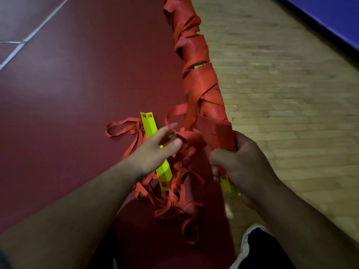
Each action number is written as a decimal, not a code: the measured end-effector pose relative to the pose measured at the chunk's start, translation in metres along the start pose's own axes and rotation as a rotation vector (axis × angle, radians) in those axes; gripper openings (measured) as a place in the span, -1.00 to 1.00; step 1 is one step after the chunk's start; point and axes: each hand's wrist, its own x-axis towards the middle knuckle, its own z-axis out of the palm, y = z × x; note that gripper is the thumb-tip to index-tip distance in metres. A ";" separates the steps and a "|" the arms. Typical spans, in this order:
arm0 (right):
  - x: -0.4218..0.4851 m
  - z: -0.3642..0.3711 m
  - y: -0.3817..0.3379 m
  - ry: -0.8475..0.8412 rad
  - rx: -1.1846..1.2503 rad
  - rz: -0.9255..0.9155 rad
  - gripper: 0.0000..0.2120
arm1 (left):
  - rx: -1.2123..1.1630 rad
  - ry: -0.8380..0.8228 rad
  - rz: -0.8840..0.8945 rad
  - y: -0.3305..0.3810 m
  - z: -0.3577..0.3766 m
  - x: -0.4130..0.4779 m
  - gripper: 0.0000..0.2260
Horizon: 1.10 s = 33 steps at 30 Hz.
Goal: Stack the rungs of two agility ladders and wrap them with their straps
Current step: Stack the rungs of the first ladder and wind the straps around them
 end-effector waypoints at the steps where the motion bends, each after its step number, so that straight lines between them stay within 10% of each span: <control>1: 0.000 0.000 -0.001 -0.007 0.006 0.002 -0.70 | -0.003 -0.042 -0.019 0.001 0.005 0.001 -0.50; 6: 0.001 0.001 -0.003 -0.041 0.051 0.023 -0.74 | 0.165 0.070 -0.010 -0.005 0.023 0.007 -0.91; 15: 0.009 -0.010 0.005 0.058 -0.017 -0.006 -0.71 | -0.287 0.295 -0.306 0.002 0.019 0.017 -0.64; 22: 0.013 -0.015 0.005 0.111 -0.006 0.004 -0.77 | 0.318 0.304 -0.135 -0.015 -0.007 0.011 -0.76; 30: 0.011 -0.015 0.003 0.177 -0.133 -0.045 -0.67 | -0.279 0.499 -0.570 -0.026 -0.026 0.011 -0.89; 33: 0.010 -0.016 0.002 0.186 -0.149 -0.083 -0.65 | -0.173 0.493 -0.577 -0.030 -0.034 0.006 -0.89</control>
